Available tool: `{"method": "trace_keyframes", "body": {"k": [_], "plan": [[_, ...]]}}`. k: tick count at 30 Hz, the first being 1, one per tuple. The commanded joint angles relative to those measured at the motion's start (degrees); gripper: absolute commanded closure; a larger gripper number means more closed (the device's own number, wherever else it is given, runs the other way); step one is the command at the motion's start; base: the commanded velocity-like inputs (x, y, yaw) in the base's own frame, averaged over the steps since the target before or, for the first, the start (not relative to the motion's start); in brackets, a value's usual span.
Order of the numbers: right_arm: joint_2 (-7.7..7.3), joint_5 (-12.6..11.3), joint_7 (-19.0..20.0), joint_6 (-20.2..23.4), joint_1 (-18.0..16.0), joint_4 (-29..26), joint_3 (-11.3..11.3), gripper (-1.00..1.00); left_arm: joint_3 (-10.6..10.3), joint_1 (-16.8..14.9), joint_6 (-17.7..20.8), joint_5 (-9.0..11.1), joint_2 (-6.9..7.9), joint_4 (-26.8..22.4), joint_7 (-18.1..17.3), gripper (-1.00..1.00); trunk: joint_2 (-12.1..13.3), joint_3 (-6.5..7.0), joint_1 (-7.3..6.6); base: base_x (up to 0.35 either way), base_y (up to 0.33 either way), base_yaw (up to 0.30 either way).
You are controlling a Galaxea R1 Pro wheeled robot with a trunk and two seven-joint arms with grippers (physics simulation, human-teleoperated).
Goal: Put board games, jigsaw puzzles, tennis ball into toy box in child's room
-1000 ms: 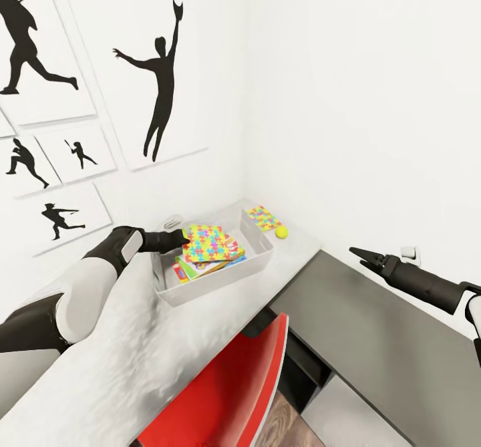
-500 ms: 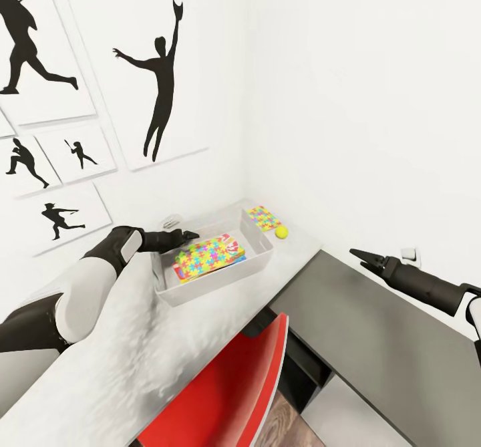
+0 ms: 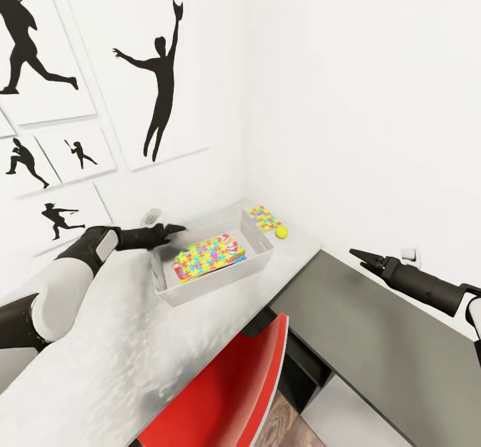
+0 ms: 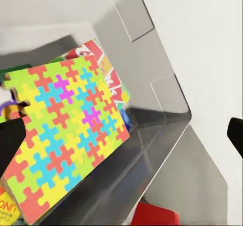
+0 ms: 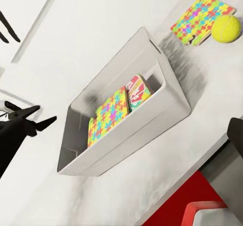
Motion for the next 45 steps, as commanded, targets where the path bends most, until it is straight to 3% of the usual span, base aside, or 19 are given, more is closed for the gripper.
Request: {"method": "trace_keyframes", "body": {"k": [1,4,7,12,15,18,21,22,24,26,27,29,30,34,35,37,38,41,45], "plan": [[0.0,0.5,0.6,0.2,-0.1,0.0,-0.1,-1.0,0.4,-0.1,1.1,-0.1,0.66,0.0,-1.8,-1.0,-0.1,-0.11,0.04,0.0,0.0,0.0],[0.01,0.5,0.5,0.2,-0.1,0.0,0.1,-1.0,0.4,-0.1,3.3,0.1,3.88,-0.1,-8.8,-1.0,-0.1,-0.11,0.04,0.0,0.0,0.0],[0.01,0.5,0.5,0.2,-0.2,0.0,0.2,-1.0,0.2,-0.1,4.1,0.0,6.15,-0.2,-12.6,-1.0,-0.1,-0.11,0.04,0.0,0.0,0.0],[0.09,0.9,0.0,0.2,-0.8,0.0,1.2,-1.0,0.1,-0.1,4.5,-0.1,9.09,-0.2,-14.9,-1.0,-0.1,-0.11,0.04,0.0,0.0,0.0],[0.18,1.1,-0.7,0.2,-1.7,-0.1,3.3,-1.0,0.0,-0.1,4.6,-0.2,10.48,-0.4,-15.4,-1.0,-0.1,-0.11,0.04,0.0,0.0,0.0],[0.54,1.0,-3.5,0.2,-4.2,0.2,6.6,-1.0,-0.2,-0.1,4.7,-0.2,11.26,-1.4,-15.6,-1.0,-0.1,-0.11,0.04,0.0,0.0,0.0],[1.04,1.0,-9.4,0.2,-7.9,0.8,11.6,-1.0,-0.4,-0.1,5.2,-0.3,11.54,-2.7,-15.7,-1.0,-0.1,-0.11,0.04,0.0,0.0,0.0],[1.54,0.9,-13.2,0.2,-10.2,1.6,14.5,-1.0,-0.5,-0.1,5.7,-0.3,11.57,-3.4,-15.7,-1.0,-0.1,-0.11,0.04,0.0,0.0,0.0],[2.4,0.8,-17.2,0.2,-12.6,2.9,17.2,-1.0,-0.5,-0.1,6.1,-0.3,11.59,-3.9,-15.7,-1.0,-0.1,-0.11,0.04,0.0,0.0,0.0],[3.97,0.7,-21.1,0.2,-15.5,4.7,19.6,-1.0,-0.5,-0.1,6.5,-0.3,11.61,-4.3,-15.7,-1.0,-0.1,-0.11,0.04,0.0,0.0,0.0],[6.26,0.6,-24.9,0.2,-18.6,7.2,21.9,-1.0,-0.4,-0.1,6.8,-0.3,11.62,-4.7,-15.7,-1.0,-0.1,-0.11,0.04,0.0,0.0,0.0],[8.86,0.6,-28.6,0.2,-21.8,10.2,23.8,-1.0,-0.4,-0.1,7.0,-0.3,11.62,-5.0,-15.6,-1.0,-0.1,-0.11,0.04,0.0,0.0,0.0],[11.5,0.7,-32.1,0.2,-24.7,13.7,25.5,-1.0,-0.3,-0.1,7.1,-0.4,11.58,-5.4,-15.4,-1.0,-0.1,-0.11,0.04,0.0,0.0,0.0],[16.86,0.9,-39.4,0.2,-30.1,21.4,27.7,-1.0,-0.3,-0.1,7.3,-1.0,11.41,-6.3,-14.9,-1.0,-0.1,-0.11,0.04,0.0,0.0,0.0],[19.47,1.0,-43.1,0.2,-32.3,25.0,28.4,-1.0,-0.2,-0.1,7.3,-1.8,11.3,-6.7,-14.5,-1.0,-0.1,-0.11,0.04,0.0,0.0,0.0],[21.84,1.0,-46.6,0.2,-33.9,28.1,28.8,-1.0,-0.2,-0.1,7.3,-2.6,11.21,-7.0,-13.9,-1.0,-0.1,-0.11,0.04,0.0,0.0,0.0],[23.83,1.0,-49.8,0.2,-35.0,30.6,29.0,-1.0,-0.2,-0.1,7.3,-3.6,11.12,-7.2,-13.2,-1.0,-0.1,-0.11,0.04,0.0,0.0,0.0],[26.42,1.0,-54.3,0.2,-36.2,33.6,29.3,-1.0,-0.1,-0.1,7.3,-4.9,10.91,-7.4,-11.9,-1.0,-0.1,-0.11,0.04,0.0,0.0,0.0],[27.99,1.0,-56.8,0.2,-36.8,35.6,29.4,-1.0,-0.1,-0.2,7.3,-5.6,10.24,-7.5,-10.4,-1.0,-0.1,-0.11,0.04,0.0,0.0,0.0]]}}
